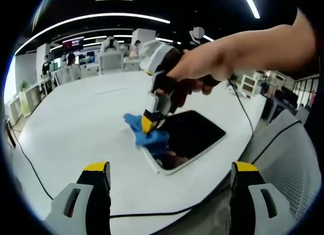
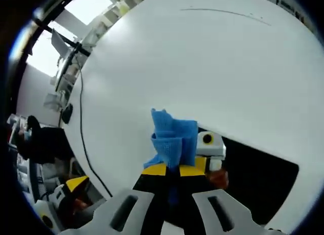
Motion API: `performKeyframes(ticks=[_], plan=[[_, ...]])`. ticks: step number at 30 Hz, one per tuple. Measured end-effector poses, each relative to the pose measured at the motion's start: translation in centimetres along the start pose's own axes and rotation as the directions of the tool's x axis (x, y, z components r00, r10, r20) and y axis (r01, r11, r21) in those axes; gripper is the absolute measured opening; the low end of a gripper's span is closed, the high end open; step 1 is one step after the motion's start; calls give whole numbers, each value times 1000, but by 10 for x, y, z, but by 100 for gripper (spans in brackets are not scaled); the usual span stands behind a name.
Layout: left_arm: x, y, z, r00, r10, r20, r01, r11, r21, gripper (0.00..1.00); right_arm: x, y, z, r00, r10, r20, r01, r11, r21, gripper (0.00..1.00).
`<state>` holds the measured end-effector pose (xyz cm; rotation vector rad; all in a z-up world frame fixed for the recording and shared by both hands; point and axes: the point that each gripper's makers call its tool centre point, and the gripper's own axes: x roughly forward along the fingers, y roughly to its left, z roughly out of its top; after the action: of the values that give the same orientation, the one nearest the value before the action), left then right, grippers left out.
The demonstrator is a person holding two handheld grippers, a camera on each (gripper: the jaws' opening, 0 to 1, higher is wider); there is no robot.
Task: Wipe the mirror surface with the cleaning cloth until all visible marks leave the cleaned area.
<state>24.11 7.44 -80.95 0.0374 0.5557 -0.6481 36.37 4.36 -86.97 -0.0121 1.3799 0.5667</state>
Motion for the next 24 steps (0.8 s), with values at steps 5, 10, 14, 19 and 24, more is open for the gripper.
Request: performKeyframes(ticks=[5, 10, 14, 19, 24], plan=[[0, 0, -1, 1000, 0, -6, 0, 1000, 1, 99, 0, -2, 9, 1000, -9, 5, 9, 1000, -10, 0], [0, 0, -1, 1000, 1, -9, -1, 1000, 1, 99, -4, -3, 15, 1000, -9, 9, 9, 1000, -1, 0], [-1, -1, -1, 1000, 0, -12, 0, 1000, 2, 99, -5, -2, 15, 1000, -12, -3, 12, 1000, -2, 0], [0, -1, 0, 1000, 0, -12, 0, 1000, 1, 99, -6, -3, 14, 1000, -8, 7, 8, 1000, -7, 0], [0, -1, -1, 1000, 2, -15, -2, 1000, 4, 99, -8, -3, 13, 1000, -3, 10, 4, 1000, -19, 0]])
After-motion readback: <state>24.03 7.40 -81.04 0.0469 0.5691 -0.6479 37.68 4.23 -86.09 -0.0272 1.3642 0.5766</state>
